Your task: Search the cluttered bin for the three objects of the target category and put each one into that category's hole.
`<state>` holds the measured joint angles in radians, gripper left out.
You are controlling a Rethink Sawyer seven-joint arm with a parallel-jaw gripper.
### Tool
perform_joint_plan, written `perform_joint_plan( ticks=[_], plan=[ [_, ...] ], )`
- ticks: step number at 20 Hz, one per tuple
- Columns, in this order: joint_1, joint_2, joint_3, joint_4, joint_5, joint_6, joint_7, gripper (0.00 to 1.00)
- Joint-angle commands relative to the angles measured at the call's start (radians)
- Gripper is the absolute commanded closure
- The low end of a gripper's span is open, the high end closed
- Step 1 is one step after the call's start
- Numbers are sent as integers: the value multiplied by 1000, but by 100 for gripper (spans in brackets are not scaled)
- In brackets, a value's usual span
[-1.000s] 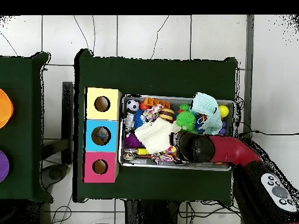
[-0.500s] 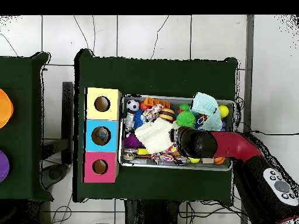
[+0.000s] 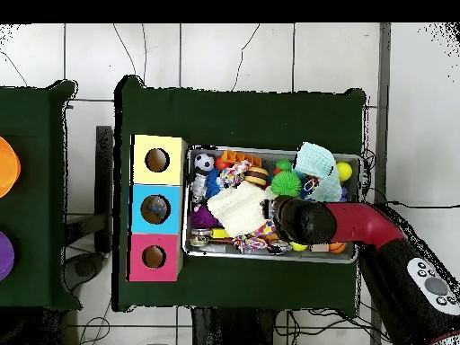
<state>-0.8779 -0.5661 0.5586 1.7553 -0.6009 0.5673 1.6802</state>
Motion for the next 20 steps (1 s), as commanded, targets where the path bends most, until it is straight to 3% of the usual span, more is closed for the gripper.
perform_joint_plan(
  ticks=[1, 10, 20],
  plan=[
    [-16, 46, 80, -70, -74, 135, -320, 0],
    [17, -57, 11, -51, -105, 197, -257, 0],
    [8, -79, -4, -40, -165, 193, -233, 0]
  ],
)
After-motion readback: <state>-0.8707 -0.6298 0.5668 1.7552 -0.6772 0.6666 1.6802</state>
